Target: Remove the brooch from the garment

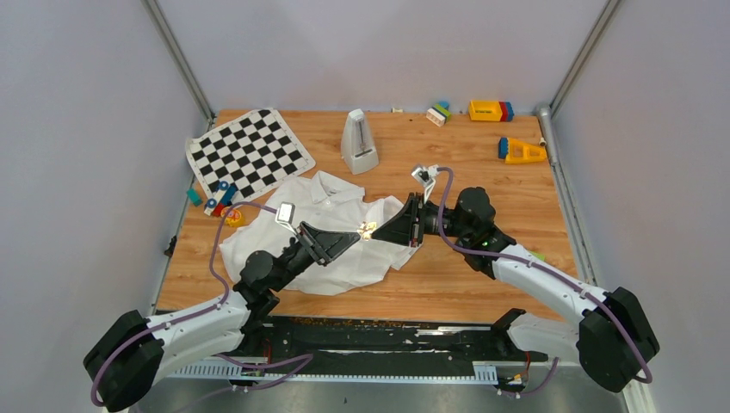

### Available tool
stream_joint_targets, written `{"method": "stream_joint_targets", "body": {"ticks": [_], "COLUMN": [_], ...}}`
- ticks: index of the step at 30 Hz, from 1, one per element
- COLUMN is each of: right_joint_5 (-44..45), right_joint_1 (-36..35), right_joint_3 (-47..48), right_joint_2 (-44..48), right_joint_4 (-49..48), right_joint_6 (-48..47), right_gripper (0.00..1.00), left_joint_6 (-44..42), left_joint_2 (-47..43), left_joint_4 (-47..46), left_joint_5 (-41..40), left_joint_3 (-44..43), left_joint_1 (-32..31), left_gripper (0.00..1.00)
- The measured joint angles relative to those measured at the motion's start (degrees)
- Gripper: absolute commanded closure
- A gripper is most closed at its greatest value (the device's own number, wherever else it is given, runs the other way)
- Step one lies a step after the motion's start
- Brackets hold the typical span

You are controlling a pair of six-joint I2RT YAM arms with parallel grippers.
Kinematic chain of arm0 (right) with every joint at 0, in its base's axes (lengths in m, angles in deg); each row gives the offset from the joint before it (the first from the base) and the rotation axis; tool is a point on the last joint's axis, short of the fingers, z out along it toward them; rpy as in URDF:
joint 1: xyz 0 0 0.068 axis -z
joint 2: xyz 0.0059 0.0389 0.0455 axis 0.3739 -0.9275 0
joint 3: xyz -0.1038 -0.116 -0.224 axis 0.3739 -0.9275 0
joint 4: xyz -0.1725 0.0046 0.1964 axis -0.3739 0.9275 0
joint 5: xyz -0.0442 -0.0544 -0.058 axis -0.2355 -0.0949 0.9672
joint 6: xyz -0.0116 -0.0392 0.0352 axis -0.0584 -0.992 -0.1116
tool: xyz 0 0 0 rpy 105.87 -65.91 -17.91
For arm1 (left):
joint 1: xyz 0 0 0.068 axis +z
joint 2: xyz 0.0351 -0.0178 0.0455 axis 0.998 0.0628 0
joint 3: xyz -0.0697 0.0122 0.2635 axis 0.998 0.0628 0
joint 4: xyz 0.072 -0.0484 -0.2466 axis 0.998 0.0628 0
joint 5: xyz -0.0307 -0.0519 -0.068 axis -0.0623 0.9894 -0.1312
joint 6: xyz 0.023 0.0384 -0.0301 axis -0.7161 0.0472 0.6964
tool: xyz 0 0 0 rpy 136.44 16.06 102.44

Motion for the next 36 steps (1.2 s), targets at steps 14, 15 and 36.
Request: {"method": "stream_joint_targets", "body": {"ticks": [14,15,36], "right_joint_5": [-1.2,-1.1,-4.9], "right_joint_1": [-0.7,-0.7,0.3], "right_joint_3": [-0.3,-0.4,-7.9], "right_joint_2": [-1.7,-1.7,-1.7], "right_joint_4": [-0.8,-0.9,-4.5], "right_joint_6": [0.0,0.0,-3.0], "right_gripper": [1.00,1.00,0.43], "left_joint_6": [-1.4,-1.4,-9.3], "left_joint_2": [2.0,2.3,3.1], "left_joint_4": [-0.8,-1.0,2.2], "left_joint_5": [0.5,0.5,5.0], "left_joint_3": [-1.1,-1.1,-1.1], "left_joint_1": [0.0,0.0,-0.3], "left_gripper": [0.91,0.97,1.00]}}
